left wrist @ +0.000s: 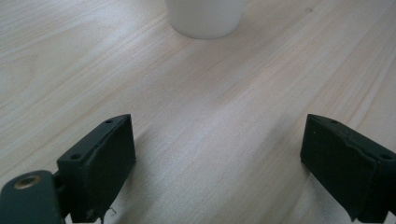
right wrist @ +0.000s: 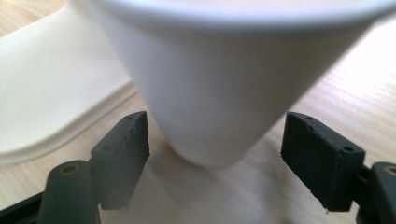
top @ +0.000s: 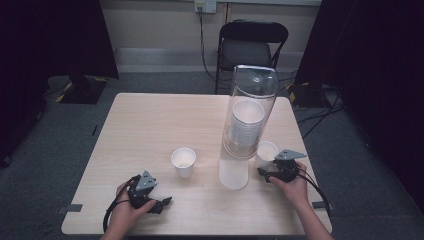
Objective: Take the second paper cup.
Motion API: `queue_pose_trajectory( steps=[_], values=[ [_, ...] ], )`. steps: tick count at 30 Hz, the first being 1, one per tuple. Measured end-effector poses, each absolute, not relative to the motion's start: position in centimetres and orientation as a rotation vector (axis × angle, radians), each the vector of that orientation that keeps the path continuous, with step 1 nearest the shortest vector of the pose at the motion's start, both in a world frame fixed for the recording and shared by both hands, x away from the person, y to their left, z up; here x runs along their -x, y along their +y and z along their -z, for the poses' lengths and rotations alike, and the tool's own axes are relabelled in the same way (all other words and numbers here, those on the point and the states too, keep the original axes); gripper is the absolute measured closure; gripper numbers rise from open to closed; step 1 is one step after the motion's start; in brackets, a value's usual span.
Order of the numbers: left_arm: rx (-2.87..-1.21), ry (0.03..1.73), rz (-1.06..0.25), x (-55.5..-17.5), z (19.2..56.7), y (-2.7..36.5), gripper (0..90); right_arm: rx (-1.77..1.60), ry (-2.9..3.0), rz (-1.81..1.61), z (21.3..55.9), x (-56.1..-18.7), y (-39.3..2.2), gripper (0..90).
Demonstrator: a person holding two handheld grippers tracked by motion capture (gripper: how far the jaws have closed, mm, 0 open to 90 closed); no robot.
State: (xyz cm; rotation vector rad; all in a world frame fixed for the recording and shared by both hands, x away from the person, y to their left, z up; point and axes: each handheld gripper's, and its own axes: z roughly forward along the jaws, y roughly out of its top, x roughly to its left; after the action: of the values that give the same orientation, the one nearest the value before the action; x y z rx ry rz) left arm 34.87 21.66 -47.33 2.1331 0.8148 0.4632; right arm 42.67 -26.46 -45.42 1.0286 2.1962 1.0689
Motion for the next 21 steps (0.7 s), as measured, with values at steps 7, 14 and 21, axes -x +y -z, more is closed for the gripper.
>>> queue_pose_trajectory(
  steps=[7,14,21],
  values=[
    [-2.132,0.815,-0.463,-34.9,47.3,21.7,9.6,-1.023,2.19,-1.089,45.4,-41.3,-27.2,21.2],
    [-2.133,0.815,-0.463,-34.9,47.3,21.7,9.6,-1.006,2.193,-1.119,45.0,-40.0,-27.4,19.1],
    [-2.133,0.815,-0.464,-34.9,47.3,21.7,9.6,-1.01,2.208,-1.129,45.0,-38.8,-27.6,15.8]
  ],
)
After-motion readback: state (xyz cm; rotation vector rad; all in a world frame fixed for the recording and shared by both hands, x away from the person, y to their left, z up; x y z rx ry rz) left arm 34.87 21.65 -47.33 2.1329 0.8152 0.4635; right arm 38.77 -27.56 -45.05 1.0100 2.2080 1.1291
